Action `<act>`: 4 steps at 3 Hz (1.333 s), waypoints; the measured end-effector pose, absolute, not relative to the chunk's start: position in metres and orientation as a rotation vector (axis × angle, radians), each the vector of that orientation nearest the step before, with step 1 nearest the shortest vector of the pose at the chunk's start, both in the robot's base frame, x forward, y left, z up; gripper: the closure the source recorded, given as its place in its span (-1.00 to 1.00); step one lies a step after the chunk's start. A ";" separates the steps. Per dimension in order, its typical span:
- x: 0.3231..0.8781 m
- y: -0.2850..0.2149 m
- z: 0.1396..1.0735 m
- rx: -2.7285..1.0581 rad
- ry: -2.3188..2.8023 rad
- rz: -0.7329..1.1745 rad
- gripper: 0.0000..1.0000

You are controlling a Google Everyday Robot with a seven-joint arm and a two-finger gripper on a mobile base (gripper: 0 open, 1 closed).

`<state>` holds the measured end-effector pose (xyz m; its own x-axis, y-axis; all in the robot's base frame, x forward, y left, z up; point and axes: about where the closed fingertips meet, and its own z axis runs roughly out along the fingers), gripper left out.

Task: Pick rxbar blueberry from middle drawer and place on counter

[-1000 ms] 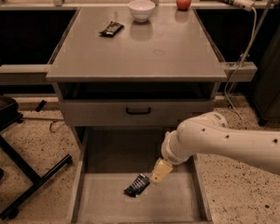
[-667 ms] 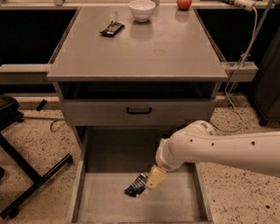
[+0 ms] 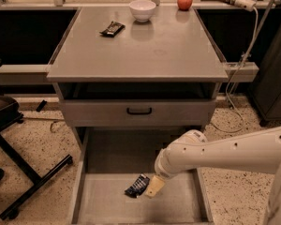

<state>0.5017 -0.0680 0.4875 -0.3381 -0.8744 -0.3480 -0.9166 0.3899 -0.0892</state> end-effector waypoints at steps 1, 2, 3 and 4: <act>0.505 -0.065 0.476 -1.533 2.311 0.226 -1.00; 0.513 -0.063 0.454 -1.463 2.326 0.332 -1.00; 0.519 -0.066 0.431 -1.396 2.355 0.415 -1.00; 0.512 -0.067 0.421 -1.368 2.370 0.455 -1.00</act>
Offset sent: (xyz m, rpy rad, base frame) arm 0.0273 0.0047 -0.0647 0.2298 0.1027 -0.0998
